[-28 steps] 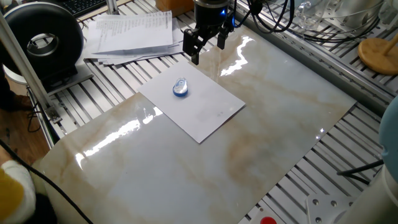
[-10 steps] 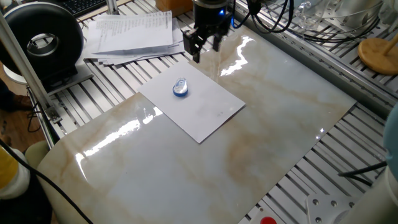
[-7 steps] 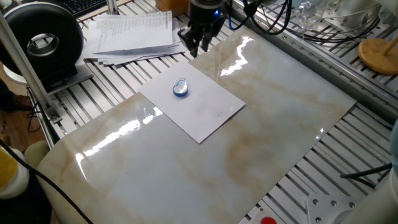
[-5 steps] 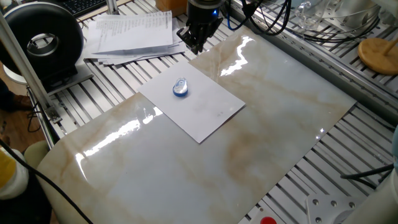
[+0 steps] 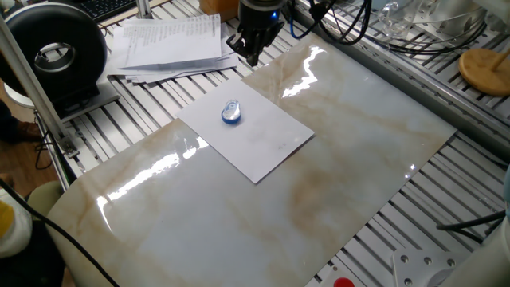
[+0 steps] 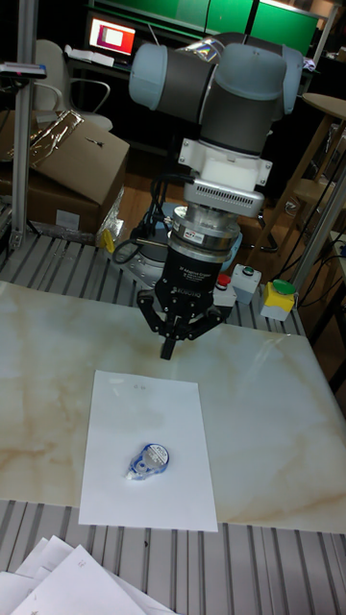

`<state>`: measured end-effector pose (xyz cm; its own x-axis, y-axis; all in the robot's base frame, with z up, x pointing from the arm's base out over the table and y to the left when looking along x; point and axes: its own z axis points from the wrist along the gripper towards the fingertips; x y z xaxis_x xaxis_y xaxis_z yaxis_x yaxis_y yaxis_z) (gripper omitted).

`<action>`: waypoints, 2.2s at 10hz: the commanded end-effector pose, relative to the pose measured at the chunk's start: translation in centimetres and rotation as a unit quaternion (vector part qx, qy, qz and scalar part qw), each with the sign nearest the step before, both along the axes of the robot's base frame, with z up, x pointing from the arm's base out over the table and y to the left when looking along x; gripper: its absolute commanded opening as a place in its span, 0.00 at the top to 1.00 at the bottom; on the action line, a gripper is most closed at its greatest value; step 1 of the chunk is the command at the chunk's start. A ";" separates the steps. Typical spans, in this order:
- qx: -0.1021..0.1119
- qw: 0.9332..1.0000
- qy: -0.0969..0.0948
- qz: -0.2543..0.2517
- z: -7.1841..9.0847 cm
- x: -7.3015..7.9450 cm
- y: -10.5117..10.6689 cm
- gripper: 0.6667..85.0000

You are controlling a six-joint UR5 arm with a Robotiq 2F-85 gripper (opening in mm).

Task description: Use the correction tape on paper

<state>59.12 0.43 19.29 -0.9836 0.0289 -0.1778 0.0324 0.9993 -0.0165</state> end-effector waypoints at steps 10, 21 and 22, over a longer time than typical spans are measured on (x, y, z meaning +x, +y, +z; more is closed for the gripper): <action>0.025 1.000 0.016 0.008 -1.2 0.4 1.7 0.99; 0.012 1.000 0.010 0.023 -1.5 0.5 0.9 0.99; 0.010 1.000 0.011 0.024 -1.5 0.5 0.8 0.99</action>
<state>59.51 1.30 17.68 -0.9880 -0.0089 -0.1541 -0.0093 1.0000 0.0021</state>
